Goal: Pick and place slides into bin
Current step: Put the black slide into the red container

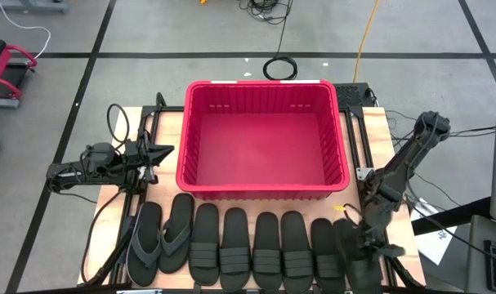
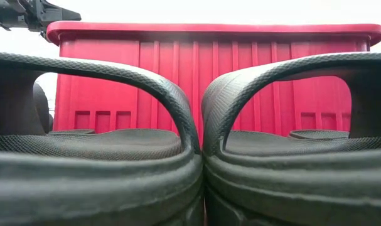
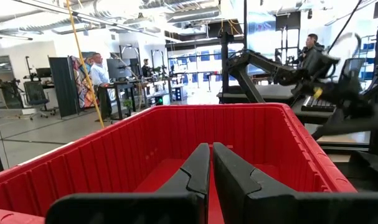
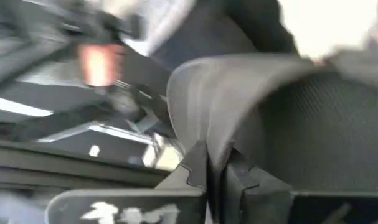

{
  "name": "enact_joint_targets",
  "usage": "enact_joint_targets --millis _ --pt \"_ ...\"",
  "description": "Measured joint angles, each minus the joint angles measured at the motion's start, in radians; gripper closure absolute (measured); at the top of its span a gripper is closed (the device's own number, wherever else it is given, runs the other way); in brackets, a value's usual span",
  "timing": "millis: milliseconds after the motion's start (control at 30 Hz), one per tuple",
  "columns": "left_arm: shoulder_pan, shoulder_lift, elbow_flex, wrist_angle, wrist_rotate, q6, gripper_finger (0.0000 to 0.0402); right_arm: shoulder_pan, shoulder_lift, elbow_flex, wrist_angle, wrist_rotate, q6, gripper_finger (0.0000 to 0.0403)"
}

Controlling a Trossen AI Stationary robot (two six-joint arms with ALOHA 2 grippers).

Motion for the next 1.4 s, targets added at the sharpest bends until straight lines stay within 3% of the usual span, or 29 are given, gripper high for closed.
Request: enact_joint_targets --millis 333,833,1100,1400 --pt "0.0 0.0 0.0 0.001 0.0 0.0 0.0376 0.0 0.069 0.2 -0.191 0.073 -0.122 0.0402" --pt "0.0 0.0 0.0 0.001 0.0 0.0 0.0376 -0.043 0.21 0.342 -0.22 0.075 -0.197 0.0402" --pt "0.0 0.0 0.0 0.001 0.0 0.0 0.0376 -0.182 0.21 0.546 -0.553 0.072 -0.362 0.0402" --pt "0.0 0.0 0.0 0.001 0.0 0.0 0.0376 -0.462 0.247 0.829 -0.911 0.071 -0.589 0.0401"
